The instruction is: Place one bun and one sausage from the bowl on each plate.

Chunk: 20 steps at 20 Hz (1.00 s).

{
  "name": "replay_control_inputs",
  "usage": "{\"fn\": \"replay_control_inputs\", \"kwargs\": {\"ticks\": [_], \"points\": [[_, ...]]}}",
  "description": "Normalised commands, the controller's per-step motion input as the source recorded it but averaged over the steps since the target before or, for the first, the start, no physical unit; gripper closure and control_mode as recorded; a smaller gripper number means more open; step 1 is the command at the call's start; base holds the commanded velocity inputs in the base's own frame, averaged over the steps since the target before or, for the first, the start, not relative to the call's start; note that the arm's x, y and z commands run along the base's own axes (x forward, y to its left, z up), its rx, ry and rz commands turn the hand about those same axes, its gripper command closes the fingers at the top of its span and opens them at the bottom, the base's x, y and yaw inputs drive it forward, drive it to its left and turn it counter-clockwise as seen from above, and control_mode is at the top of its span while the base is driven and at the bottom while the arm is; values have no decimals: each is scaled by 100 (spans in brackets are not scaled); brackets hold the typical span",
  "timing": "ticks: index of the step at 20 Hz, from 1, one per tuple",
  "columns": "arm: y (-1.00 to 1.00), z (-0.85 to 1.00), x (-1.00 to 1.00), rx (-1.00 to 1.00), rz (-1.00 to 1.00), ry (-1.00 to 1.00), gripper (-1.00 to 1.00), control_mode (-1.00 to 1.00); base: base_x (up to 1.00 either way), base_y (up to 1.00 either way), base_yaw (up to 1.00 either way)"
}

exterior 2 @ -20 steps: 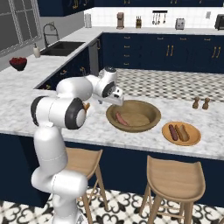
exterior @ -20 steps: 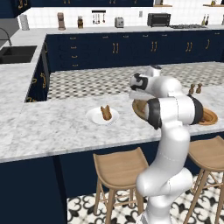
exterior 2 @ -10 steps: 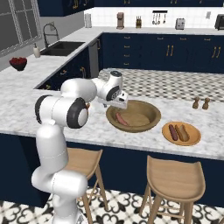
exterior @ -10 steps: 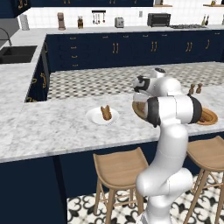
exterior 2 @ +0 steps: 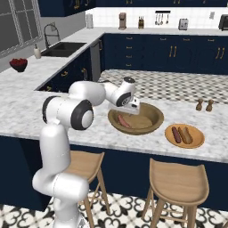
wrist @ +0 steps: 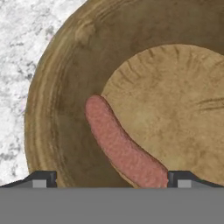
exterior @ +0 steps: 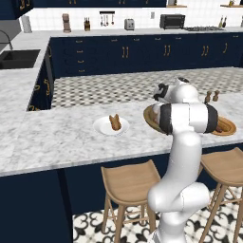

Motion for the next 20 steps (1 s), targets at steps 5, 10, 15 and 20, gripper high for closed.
{"fn": "replay_control_inputs", "kwargs": {"ticks": [5, 10, 15, 20], "points": [[-13, -32, 0, 0, 10, 1, -100, -100, 0, 0, 0], [0, -36, 0, 0, 12, 4, -100, -100, 0, 0, 0], [-9, -24, 0, 0, 11, 1, -100, -100, 0, 0, 0], [-9, -29, 0, 0, 11, 0, -100, -100, 0, 0, 0]]}}
